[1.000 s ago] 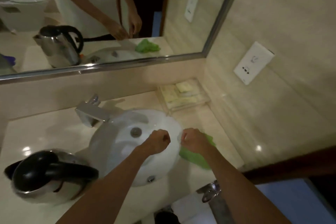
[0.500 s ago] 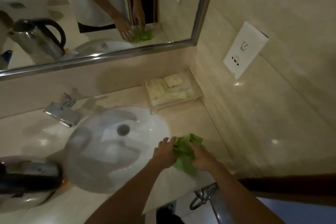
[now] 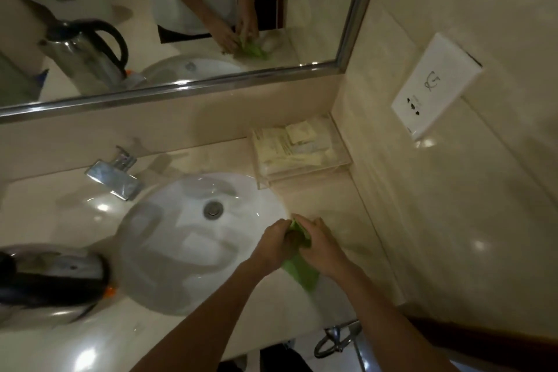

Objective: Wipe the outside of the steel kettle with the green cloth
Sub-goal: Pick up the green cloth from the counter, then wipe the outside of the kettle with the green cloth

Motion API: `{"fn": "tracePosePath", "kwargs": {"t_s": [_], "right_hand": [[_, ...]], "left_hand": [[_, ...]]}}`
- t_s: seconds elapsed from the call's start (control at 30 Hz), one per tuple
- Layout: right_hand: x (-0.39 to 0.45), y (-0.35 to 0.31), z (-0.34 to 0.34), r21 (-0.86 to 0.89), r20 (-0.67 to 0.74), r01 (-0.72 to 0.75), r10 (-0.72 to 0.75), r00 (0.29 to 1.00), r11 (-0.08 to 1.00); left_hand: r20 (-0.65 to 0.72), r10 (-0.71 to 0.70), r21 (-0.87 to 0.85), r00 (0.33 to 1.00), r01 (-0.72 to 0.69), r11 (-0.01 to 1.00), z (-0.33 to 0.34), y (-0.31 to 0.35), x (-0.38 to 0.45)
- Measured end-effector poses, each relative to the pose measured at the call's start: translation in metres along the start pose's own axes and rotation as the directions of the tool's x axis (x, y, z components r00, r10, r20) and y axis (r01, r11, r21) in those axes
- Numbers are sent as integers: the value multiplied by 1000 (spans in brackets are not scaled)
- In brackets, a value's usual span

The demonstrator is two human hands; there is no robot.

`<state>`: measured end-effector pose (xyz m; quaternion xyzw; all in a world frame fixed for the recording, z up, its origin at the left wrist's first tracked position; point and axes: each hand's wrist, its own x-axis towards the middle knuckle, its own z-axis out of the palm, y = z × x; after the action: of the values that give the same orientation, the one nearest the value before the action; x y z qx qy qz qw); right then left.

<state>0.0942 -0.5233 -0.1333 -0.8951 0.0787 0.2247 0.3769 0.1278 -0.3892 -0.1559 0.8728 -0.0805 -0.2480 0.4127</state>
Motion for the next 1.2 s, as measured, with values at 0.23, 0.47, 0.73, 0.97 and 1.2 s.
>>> {"fn": "tracePosePath", "kwargs": {"t_s": [0.23, 0.47, 0.73, 0.97, 1.2], "right_hand": [[15, -91, -12, -200, 59, 321, -316, 947, 926], [0, -176, 42, -137, 68, 432, -426, 902, 891], [-43, -248, 128, 306, -51, 287, -285, 957, 908], [-71, -274, 181, 512, -120, 131, -80, 989, 849], [-82, -277, 224, 591, -123, 62, 14, 992, 804]], "left_hand": [[-201, 130, -5, 971, -134, 991, -91, -6, -57], [-417, 1, -30, 909, -15, 999, -174, -57, -116], [-835, -59, 236, 547, 453, 860, -238, -130, -196], [-761, -307, 34, 572, 507, 861, -246, -174, -220], [-645, -17, 205, 764, 194, 959, -263, -205, -253]]}}
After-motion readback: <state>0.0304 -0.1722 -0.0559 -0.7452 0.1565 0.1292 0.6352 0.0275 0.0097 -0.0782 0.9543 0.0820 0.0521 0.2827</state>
